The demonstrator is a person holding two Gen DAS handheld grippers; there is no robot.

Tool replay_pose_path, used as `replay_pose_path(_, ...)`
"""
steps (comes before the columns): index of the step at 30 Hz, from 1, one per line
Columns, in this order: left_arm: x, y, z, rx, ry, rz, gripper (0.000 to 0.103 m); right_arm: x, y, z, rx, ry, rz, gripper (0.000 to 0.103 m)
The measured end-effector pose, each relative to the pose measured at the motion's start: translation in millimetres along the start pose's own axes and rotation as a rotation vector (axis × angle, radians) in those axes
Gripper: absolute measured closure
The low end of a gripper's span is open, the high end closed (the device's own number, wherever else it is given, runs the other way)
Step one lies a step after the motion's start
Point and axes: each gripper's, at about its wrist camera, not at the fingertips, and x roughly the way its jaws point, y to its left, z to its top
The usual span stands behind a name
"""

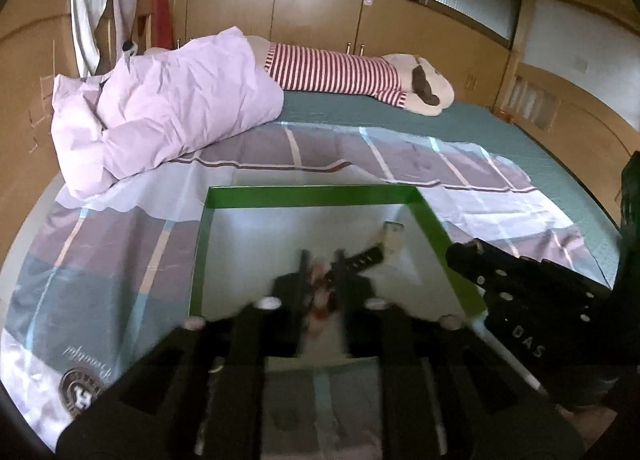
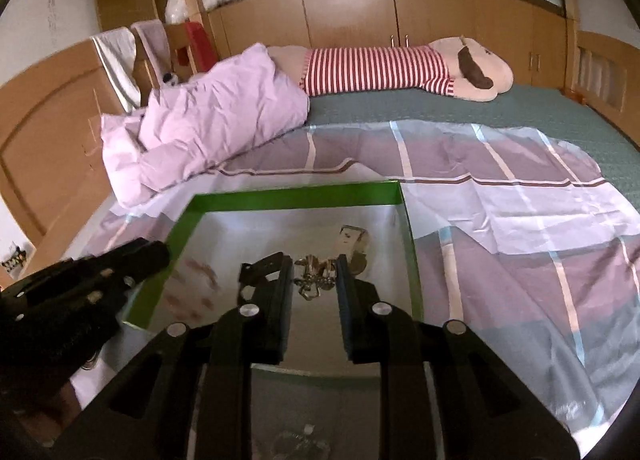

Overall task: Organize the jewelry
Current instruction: 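Carry the red-bead bracelet and gold charm over the green box with both tools, then open both tools to drop the bracelet and charm into the green box, then grasp the silver charm with the right tool while the left tool reaches the brown bead bracelet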

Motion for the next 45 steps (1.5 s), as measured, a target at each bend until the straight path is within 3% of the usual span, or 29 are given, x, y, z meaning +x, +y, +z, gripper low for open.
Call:
replay_pose_path(1,5.0,3.7,-2.2,-0.015,-0.006,0.011,0.016,3.0,-1.3,0.0,-0.001,0.005,-0.002,0.058)
replay_pose_path(2,4.4,9.0,-5.0,-0.042,-0.039,0.045,0.014,2.3,-5.2,-1.3,0.008,0.002,-0.004,0.051)
replay_pose_path(6,-18.6,17.5,8.7,-0.068,-0.08,0.035,0.014,-26.9,-19.0,11.8,0.076,-0.044,0.018,0.051)
replay_pose_path(11,-112.4,15.9,27.6,-0.094,-0.251,0.028,0.011,-124.9,-20.2,25.0,0.079,-0.224,0.055,0.044)
replay_pose_path(12,-130.9,13.9,25.5,-0.084,-0.278,0.029,0.007,-146.0,-18.0,22.0,0.062,-0.255,0.035,0.043)
replay_pose_path(16,-202.8,8.9,-13.2,-0.022,-0.35,0.078,0.004,-202.4,-17.2,-5.5,0.042,-0.302,0.02,0.042)
replay_pose_path(19,-226.6,13.6,-46.9,-0.01,-0.317,0.141,0.004,-220.1,-20.8,-39.6,0.027,-0.265,0.004,0.042)
replay_pose_path(23,-243.0,15.4,-85.7,0.003,-0.261,0.194,0.004,-219.2,-19.4,-80.8,0.02,-0.135,0.033,0.042)
replay_pose_path(26,-246.0,18.2,-108.7,-0.009,-0.183,0.189,0.004,-210.9,-3.7,-106.5,-0.029,-0.047,0.048,0.042)
replay_pose_path(30,-238.4,22.2,-131.1,-0.054,-0.094,0.153,0.011,-202.1,12.3,-119.2,-0.079,-0.013,0.035,0.042)
replay_pose_path(35,-239.6,18.8,-127.3,-0.026,-0.123,0.168,0.011,-193.5,9.9,-116.2,-0.045,-0.009,0.038,0.042)
replay_pose_path(40,-235.9,24.8,-122.8,-0.024,-0.113,0.177,0.011,-180.5,9.1,-117.6,-0.074,0.012,0.024,0.049)
replay_pose_path(45,-225.7,39.7,-110.7,-0.024,-0.099,0.203,0.011,-136.4,1.0,-118.5,-0.051,0.114,0.012,0.05)
